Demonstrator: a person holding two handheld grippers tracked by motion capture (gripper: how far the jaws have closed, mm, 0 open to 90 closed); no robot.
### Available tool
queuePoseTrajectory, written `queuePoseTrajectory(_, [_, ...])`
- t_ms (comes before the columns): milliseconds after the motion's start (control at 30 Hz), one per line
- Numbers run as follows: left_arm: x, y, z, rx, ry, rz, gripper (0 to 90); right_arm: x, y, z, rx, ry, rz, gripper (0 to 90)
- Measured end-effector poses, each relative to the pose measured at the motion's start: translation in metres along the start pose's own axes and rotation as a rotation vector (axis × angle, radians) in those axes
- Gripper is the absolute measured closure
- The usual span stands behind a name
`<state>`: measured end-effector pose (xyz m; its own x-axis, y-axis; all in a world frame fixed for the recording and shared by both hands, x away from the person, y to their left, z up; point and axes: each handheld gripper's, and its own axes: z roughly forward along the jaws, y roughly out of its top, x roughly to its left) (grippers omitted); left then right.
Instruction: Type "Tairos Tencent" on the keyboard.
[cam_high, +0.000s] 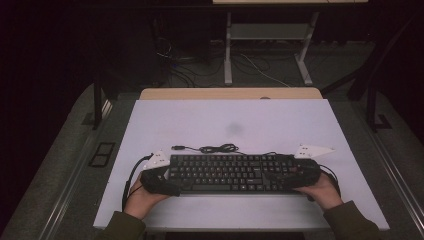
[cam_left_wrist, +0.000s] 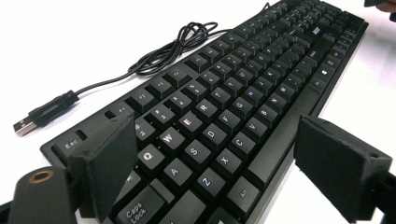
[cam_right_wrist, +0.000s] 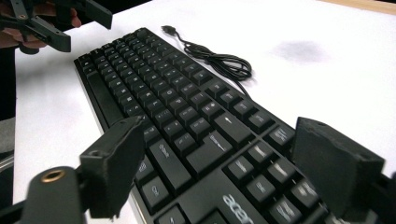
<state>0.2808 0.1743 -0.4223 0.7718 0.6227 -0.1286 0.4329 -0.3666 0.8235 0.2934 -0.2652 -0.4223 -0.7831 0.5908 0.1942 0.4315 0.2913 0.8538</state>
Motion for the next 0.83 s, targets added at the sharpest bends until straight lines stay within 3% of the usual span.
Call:
queuePoseTrajectory(467, [0.0,-0.002,0.0,0.001,0.035,-0.004,0.0,-0.007,-0.024,-0.032,-0.024,-0.031,0.025,14.5])
queuePoseTrajectory(833, [0.001,-0.002,0.001,0.01,0.021,-0.012,0.0,-0.006,-0.028,-0.035,-0.016,-0.035,0.031,13.6])
